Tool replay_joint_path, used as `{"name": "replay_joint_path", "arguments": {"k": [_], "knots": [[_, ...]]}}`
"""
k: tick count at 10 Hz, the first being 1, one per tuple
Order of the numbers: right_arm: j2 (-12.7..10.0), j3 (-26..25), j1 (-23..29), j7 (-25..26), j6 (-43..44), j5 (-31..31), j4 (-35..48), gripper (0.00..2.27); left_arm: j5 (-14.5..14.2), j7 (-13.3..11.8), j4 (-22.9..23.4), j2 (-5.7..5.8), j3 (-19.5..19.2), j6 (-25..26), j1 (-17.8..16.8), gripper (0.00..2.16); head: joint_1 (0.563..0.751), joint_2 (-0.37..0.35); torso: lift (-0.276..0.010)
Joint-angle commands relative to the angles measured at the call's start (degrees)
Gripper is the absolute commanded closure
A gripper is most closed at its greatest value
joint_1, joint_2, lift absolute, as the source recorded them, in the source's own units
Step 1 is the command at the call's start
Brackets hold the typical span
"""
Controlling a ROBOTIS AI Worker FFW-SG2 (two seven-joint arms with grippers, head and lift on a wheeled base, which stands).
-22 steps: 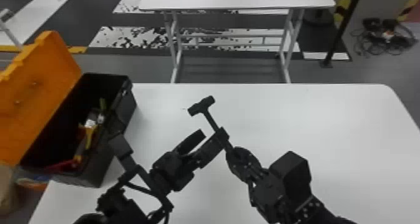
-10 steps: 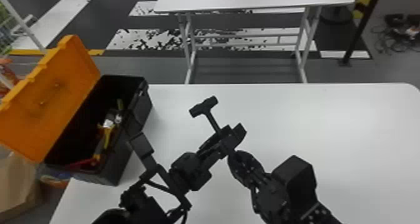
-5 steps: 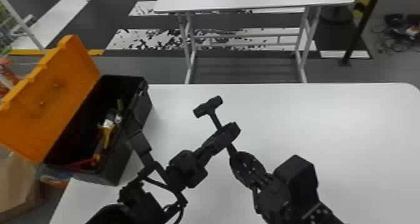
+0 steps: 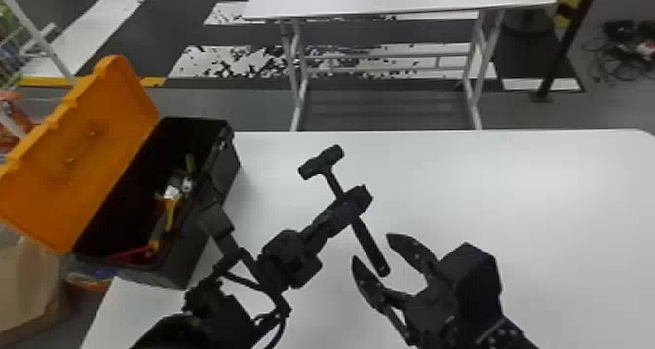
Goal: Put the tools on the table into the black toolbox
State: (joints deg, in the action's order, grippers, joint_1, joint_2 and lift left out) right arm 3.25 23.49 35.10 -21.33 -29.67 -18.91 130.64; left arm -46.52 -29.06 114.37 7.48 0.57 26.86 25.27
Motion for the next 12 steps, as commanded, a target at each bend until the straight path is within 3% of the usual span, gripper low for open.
{"name": "replay_joint_path", "arguments": {"k": [1, 6, 10, 12], "knots": [[0.0, -0.8, 0.9, 0.6, 0.0, 0.8, 0.8, 0.14, 0.8, -0.1, 0.2, 0.16, -0.8, 0.0, -0.1, 2.08, 0.695, 0.145, -0.075], [-0.1, -12.5, 5.9, 0.7, 2.8, 9.9, 1.9, 0.14, 1.2, -0.5, 4.3, 0.69, -13.5, 1.2, -0.4, 2.08, 0.695, 0.165, -0.075], [-1.2, -19.2, 6.8, 0.6, 7.2, 14.4, 1.2, 0.14, 2.1, -1.1, 4.7, 0.87, -25.1, 2.1, -2.5, 2.08, 0.695, 0.212, -0.075], [-1.7, -22.4, 8.0, 0.5, 16.9, 18.3, -0.9, 0.14, 6.3, -1.4, 4.2, 0.78, -28.3, 2.1, -3.9, 2.08, 0.695, 0.250, -0.075]]}}
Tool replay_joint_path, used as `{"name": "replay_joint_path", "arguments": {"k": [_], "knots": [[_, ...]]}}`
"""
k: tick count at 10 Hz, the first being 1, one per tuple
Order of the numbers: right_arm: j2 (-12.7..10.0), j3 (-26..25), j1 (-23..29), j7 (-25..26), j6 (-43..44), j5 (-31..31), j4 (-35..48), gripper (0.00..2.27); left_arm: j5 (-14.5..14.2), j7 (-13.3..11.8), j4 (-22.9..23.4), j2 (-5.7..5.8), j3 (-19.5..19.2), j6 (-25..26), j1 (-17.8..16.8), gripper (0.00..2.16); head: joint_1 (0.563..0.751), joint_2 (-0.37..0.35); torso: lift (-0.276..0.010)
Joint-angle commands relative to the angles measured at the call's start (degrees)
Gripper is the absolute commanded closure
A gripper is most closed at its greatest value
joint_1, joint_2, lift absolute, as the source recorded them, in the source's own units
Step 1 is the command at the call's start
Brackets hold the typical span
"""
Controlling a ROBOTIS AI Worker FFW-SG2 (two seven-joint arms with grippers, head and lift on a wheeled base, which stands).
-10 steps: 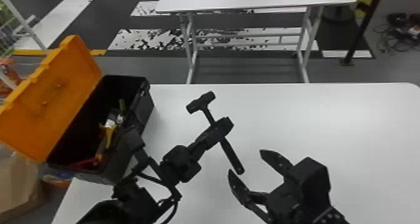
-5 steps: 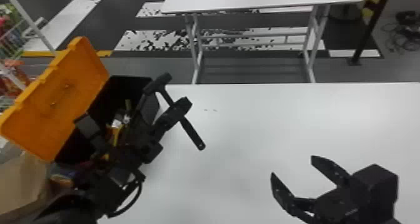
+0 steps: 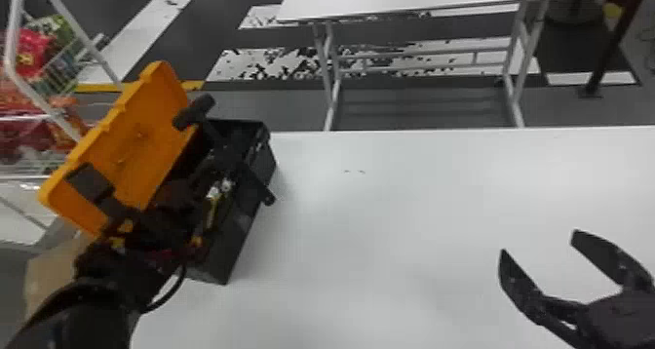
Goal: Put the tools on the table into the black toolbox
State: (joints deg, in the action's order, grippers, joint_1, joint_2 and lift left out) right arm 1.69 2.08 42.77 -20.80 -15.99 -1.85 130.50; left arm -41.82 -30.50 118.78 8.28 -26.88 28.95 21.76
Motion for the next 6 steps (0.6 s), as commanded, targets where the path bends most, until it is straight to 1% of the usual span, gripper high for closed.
{"name": "replay_joint_path", "arguments": {"k": [1, 2, 3, 4, 5, 6], "knots": [[-0.3, -2.4, 0.7, -0.3, 4.8, 2.5, -1.7, 0.14, 3.5, 0.1, -0.7, -0.11, -1.8, -0.3, -1.0, 2.08, 0.695, 0.256, -0.075], [-0.9, -3.4, 1.3, -0.7, 6.5, 2.7, -2.4, 0.14, 4.7, 0.1, -1.9, -0.02, -2.4, -0.7, -1.9, 2.08, 0.695, 0.262, -0.075], [-1.0, -4.5, 2.0, -1.2, 8.6, 4.0, -3.1, 0.14, 6.8, -0.1, -3.3, -0.11, -3.0, -1.2, -3.4, 2.08, 0.695, 0.269, -0.075], [-1.3, -5.7, 2.4, -1.7, 10.6, 5.0, -3.8, 0.14, 9.9, -0.1, -5.0, -0.11, -3.6, -2.3, -5.2, 2.08, 0.695, 0.273, -0.075], [-1.7, -7.0, 3.0, -2.6, 12.2, 5.5, -4.2, 0.14, 11.4, -0.7, -7.3, -0.02, -4.9, -2.3, -7.5, 2.08, 0.695, 0.280, -0.075], [-1.7, -7.7, 3.5, -2.9, 13.7, 5.7, -4.6, 0.14, 14.0, -1.1, -9.2, 0.24, -5.8, -2.3, -9.5, 2.08, 0.695, 0.289, -0.075]]}}
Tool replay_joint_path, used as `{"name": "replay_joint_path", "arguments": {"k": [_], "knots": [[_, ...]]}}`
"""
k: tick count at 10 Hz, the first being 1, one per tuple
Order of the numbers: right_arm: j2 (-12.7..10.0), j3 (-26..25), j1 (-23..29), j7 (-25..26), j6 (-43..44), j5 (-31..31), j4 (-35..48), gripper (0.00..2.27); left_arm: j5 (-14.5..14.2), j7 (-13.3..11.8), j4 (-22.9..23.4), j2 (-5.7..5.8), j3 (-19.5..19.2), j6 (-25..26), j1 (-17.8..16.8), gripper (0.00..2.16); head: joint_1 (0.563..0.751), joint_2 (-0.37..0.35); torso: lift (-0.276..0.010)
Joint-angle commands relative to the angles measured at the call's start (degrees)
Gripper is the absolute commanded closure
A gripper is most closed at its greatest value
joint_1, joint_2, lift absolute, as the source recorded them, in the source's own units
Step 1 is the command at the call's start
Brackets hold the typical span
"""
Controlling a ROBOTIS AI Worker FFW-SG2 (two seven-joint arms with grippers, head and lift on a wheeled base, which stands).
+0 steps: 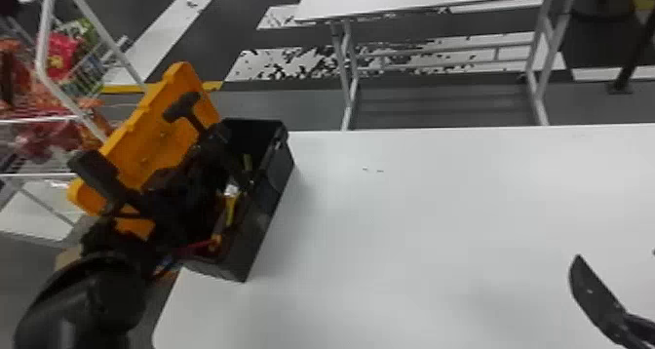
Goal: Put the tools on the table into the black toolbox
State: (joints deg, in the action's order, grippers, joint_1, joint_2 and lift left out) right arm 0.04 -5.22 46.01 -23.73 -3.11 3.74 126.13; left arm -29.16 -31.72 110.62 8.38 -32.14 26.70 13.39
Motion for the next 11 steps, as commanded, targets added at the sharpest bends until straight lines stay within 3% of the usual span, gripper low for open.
{"name": "replay_joint_path", "arguments": {"k": [1, 2, 4, 5, 6, 7, 9, 11], "knots": [[-0.1, -1.2, 0.7, -0.1, 2.1, 0.9, -0.6, 0.14, 2.7, -0.3, -3.0, 0.76, -1.0, 0.0, -2.6, 2.08, 0.695, 0.297, -0.075], [-0.1, -1.8, 0.9, -0.8, 2.8, 1.1, -0.9, 0.14, 4.1, -0.3, -5.4, 1.91, -1.0, -1.8, -3.4, 2.08, 0.695, 0.306, -0.075], [-0.1, -2.2, 1.4, -0.9, 5.4, 1.4, -1.3, 0.14, 7.7, -0.3, -10.4, 3.05, -0.7, -5.3, -5.2, 2.08, 0.695, 0.323, -0.075], [-0.1, -2.3, 1.4, -1.2, 5.8, 1.5, -1.6, 0.14, 9.3, 0.4, -11.6, 3.14, -0.6, -6.2, -5.7, 1.95, 0.695, 0.334, -0.075], [-0.1, -2.4, 1.4, -1.4, 6.1, 1.5, -1.9, 0.14, 9.4, 2.1, -12.0, 2.70, -0.5, -8.1, -5.5, 0.83, 0.695, 0.344, -0.075], [-0.1, -2.4, 1.4, -1.4, 6.1, 1.5, -2.1, 0.14, 9.4, 2.4, -11.8, 2.35, -0.5, -9.9, -4.5, 0.00, 0.695, 0.350, -0.075], [-0.1, -3.1, 1.4, -1.4, 7.7, 1.8, -2.3, 0.14, 7.3, 2.1, -8.8, 1.73, 0.3, -13.0, 0.5, 0.03, 0.695, 0.350, -0.075], [-0.1, -4.8, 1.3, -2.3, 8.9, 4.0, -3.3, 0.14, 6.4, 3.4, -3.4, -1.35, 1.6, -14.8, 6.8, 0.03, 0.695, 0.336, -0.075]]}}
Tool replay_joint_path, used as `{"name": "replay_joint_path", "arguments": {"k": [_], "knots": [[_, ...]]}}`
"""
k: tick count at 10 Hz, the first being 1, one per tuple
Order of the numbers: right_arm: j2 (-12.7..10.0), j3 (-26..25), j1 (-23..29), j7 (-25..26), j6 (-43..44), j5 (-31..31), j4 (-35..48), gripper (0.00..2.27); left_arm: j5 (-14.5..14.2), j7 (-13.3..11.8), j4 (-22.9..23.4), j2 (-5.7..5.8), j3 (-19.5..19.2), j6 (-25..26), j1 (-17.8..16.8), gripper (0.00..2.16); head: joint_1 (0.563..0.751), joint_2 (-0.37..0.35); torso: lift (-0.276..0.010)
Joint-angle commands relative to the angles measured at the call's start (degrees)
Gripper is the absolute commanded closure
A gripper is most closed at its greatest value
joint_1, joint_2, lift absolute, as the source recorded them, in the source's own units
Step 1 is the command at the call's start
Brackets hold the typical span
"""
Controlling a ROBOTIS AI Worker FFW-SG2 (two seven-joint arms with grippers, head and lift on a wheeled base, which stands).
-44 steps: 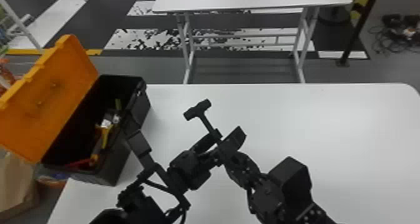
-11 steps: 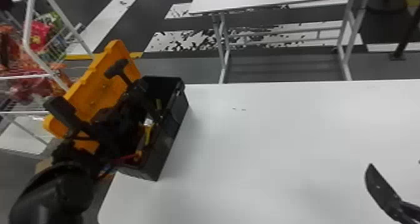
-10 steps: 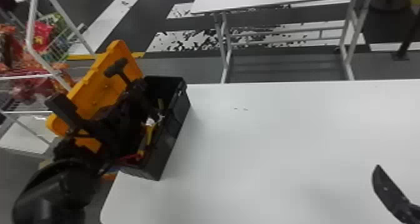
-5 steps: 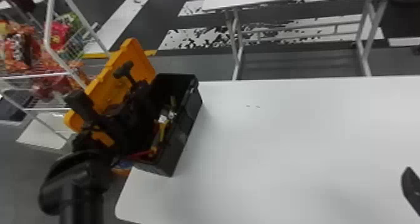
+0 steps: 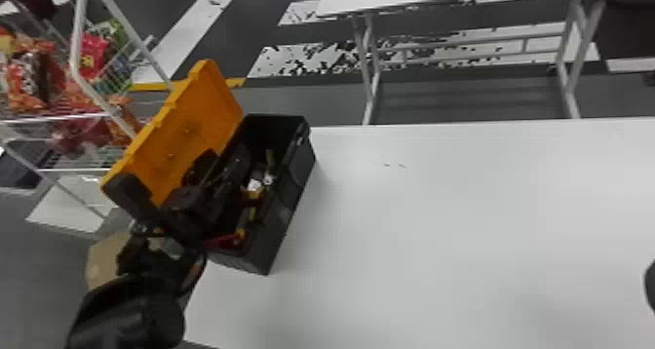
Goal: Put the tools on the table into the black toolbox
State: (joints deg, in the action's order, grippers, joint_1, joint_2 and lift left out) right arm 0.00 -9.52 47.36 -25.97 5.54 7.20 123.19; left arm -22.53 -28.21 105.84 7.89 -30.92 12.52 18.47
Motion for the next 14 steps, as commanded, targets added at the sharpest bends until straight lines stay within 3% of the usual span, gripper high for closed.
{"name": "replay_joint_path", "arguments": {"k": [1, 4, 6, 7, 10, 12, 14], "knots": [[-0.1, -1.3, -0.2, -0.3, 0.8, 1.6, -1.1, 0.14, -1.5, 1.0, 3.1, -1.12, 1.4, -1.1, 4.8, 0.03, 0.695, 0.318, -0.075], [-0.1, -3.2, -0.4, -1.7, 1.9, 3.8, -2.7, 0.14, -6.3, 2.5, 4.8, -2.26, 2.1, -3.2, 11.1, 0.03, 0.695, 0.276, -0.075], [-0.1, -4.4, -0.4, -2.4, 3.1, 4.7, -3.7, 0.14, -6.6, 4.0, 5.2, -3.50, 3.7, -10.8, 15.1, 0.03, 0.695, 0.265, -0.075], [-0.1, -5.0, -0.4, -3.0, 3.1, 5.3, -4.1, 0.14, -5.5, 5.0, 5.2, -3.85, 5.4, -16.4, 16.9, 0.03, 0.695, 0.262, -0.075], [-0.1, -5.8, 0.4, -4.0, 5.4, 6.3, -5.2, 0.14, 2.0, 11.7, 3.7, -3.76, 12.8, -31.2, 21.3, 0.03, 0.695, 0.222, -0.075], [-0.1, -4.6, 1.2, -3.4, 6.8, 5.8, -5.6, 0.14, 8.2, 18.5, 1.0, -3.32, 17.8, -41.9, 23.5, 0.03, 0.695, 0.183, -0.075], [-0.1, 1.4, 1.7, 2.8, 13.5, 2.0, -7.7, 0.14, 11.6, 25.4, -1.3, -3.06, 22.9, -48.2, 24.4, 0.03, 0.695, 0.165, -0.075]]}}
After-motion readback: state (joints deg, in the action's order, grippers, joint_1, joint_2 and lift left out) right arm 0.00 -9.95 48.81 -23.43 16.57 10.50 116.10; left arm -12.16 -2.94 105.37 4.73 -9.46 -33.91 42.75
